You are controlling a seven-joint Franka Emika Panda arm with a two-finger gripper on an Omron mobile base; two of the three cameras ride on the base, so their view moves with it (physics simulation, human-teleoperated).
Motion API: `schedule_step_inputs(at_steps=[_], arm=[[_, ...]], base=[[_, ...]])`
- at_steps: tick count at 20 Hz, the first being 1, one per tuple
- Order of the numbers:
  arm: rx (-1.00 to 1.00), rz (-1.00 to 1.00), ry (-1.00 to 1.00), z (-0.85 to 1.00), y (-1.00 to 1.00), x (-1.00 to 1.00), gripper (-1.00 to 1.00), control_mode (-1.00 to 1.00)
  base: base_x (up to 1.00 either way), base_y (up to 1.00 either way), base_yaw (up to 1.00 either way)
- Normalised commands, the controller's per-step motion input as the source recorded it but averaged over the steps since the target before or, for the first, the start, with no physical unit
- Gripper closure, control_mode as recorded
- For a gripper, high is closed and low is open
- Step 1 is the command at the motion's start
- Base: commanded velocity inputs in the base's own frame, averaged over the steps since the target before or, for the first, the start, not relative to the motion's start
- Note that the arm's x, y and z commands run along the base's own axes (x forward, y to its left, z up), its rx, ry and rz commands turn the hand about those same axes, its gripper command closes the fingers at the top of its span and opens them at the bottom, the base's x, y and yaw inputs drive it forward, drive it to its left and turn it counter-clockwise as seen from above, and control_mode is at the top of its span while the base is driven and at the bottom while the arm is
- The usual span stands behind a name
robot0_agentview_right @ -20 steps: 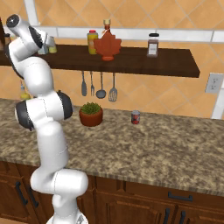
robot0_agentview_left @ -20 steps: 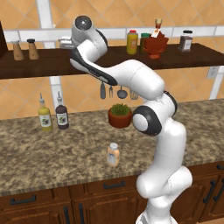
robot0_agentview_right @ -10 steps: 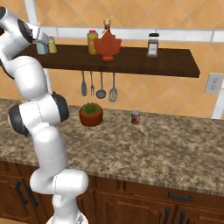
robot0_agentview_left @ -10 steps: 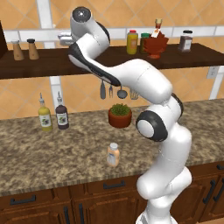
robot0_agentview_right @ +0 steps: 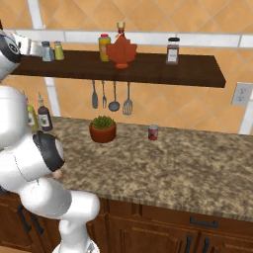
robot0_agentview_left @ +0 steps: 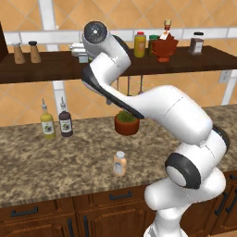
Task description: Put the shaker and condiment bottle from the counter next to their counterparts in the cabinet.
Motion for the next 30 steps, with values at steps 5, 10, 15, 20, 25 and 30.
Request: schedule_step_inputs(at_steps=[5, 10, 15, 20, 25, 30], arm=[[0.0, 0.01, -0.03, -0.04, -0.85, -0.81, -1.0, -1.0], [0.0, 0.04, 0.0, -0.05, -1.0, -0.65, -1.0, -1.0], [-0.01, 0.17, 0.0, -0.22, -1.0, -0.62, -1.0, -1.0], [-0.03, 0.34, 0.0, -0.3, -1.0, -0.68, -1.0, -1.0], [-0.08, 0.41, 0.0, -0.53, -0.75, -0.79, -1.0, -1.0], [-0.07, 0.05, -0.03, -0.3, 0.0, -0.29, -1.0, -1.0]], base=[[0.0, 0.0, 0.0], [0.0, 0.0, 0.0], [0.0, 0.0, 0.0], [0.0, 0.0, 0.0], [0.0, 0.0, 0.0], [0.0, 0.0, 0.0]])
